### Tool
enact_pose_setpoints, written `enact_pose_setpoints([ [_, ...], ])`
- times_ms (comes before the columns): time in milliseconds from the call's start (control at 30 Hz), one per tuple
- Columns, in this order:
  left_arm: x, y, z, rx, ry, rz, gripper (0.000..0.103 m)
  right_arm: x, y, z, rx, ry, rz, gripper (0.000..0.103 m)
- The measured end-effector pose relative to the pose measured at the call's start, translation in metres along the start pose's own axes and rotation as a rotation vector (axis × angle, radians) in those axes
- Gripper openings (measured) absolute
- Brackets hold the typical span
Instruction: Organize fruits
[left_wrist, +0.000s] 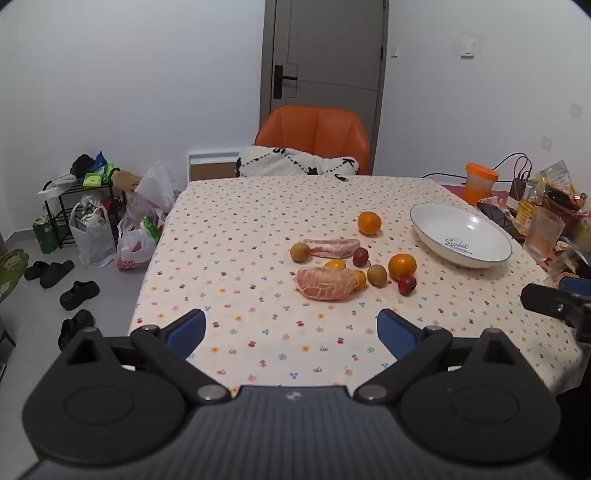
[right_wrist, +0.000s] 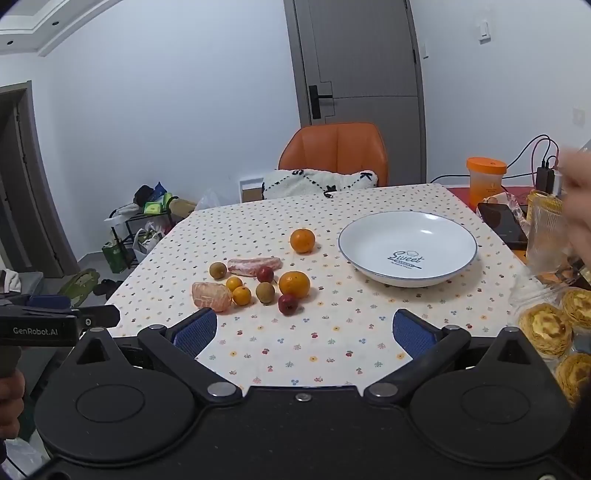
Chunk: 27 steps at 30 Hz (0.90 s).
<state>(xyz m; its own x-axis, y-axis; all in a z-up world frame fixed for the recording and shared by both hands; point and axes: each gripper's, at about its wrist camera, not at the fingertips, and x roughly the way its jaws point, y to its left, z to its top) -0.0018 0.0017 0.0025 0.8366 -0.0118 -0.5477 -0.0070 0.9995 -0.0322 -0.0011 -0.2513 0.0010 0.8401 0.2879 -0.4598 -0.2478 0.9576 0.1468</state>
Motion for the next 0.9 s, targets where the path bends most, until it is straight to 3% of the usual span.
enact_pose_setpoints([
  [900, -0.0033, 0.0058, 0.0011, -0.009, -0.014, 0.009, 0.098, 0.0002, 0.0053, 0.0010, -0.020, 0.010, 0.013, 0.103],
])
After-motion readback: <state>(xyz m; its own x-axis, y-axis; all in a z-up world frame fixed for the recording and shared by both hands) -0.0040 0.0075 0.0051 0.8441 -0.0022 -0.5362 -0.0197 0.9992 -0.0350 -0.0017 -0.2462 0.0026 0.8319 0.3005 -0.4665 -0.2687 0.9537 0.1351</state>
